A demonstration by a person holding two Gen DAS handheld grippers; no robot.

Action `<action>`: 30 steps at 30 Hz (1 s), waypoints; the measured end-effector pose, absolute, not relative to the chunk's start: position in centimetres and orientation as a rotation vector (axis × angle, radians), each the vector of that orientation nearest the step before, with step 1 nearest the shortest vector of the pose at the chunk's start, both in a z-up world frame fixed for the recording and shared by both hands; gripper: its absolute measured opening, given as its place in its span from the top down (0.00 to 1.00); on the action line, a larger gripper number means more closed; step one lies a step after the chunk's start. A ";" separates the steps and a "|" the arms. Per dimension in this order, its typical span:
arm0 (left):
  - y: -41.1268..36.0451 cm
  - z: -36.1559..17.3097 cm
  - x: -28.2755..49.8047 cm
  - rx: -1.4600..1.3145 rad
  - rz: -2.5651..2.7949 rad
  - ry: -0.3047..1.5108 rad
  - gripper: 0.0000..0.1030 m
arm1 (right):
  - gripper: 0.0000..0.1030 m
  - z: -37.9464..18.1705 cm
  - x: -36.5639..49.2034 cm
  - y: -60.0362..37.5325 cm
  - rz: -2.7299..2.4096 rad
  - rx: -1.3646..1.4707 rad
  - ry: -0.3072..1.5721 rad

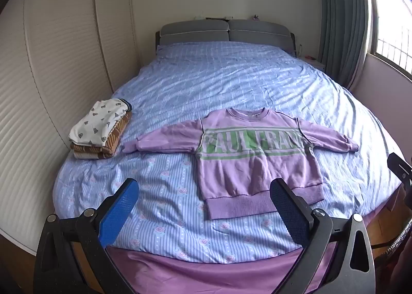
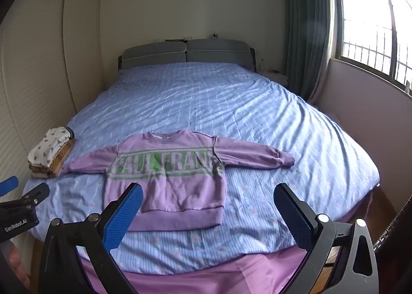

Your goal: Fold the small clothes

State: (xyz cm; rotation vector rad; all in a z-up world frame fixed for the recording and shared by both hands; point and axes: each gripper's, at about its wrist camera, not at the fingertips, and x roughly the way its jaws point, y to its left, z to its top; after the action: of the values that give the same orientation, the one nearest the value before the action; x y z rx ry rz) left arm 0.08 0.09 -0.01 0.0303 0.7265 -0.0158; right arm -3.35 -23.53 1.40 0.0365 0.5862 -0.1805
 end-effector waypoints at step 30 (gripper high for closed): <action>0.1 0.6 -0.3 0.048 0.019 0.694 0.00 | 0.01 2.0 -3.5 -24.1 -0.184 0.068 0.581</action>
State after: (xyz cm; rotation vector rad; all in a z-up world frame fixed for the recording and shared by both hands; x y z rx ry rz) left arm -0.30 0.13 0.56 0.0480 0.6936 0.0194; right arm -3.54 -24.09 2.01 0.0684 0.5811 -0.1841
